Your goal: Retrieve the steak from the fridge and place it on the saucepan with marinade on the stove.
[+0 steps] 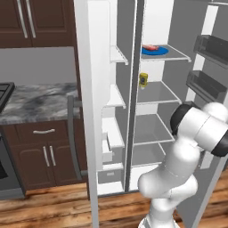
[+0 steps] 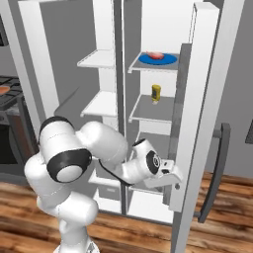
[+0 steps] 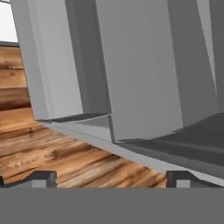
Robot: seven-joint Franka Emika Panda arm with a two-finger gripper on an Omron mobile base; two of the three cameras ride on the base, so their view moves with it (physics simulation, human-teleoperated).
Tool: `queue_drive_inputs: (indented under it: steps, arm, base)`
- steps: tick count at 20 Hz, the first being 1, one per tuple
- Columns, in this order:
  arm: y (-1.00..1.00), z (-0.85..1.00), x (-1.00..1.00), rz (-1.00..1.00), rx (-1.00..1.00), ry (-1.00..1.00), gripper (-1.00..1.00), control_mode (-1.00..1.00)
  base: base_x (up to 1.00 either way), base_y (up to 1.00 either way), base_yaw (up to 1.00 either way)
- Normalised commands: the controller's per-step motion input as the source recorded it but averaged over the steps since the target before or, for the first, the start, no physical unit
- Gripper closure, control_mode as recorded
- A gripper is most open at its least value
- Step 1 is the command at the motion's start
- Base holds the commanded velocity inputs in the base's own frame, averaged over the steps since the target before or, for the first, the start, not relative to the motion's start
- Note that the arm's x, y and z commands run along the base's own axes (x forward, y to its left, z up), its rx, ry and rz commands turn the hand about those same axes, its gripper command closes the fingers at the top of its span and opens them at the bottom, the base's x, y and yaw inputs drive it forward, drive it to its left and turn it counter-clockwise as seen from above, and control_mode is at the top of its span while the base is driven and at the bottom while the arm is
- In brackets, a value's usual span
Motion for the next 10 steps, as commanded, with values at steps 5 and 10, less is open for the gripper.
queue_drive_inputs:
  steps: [5,10]
  arm:
    - [-0.27,0.70,-0.60,0.00,0.13,0.03,-1.00,-1.00]
    - [-0.07,1.00,-0.64,0.00,0.07,0.10,-1.00,-1.00]
  base:
    - [0.00,0.00,0.00]
    - [0.00,0.00,0.00]
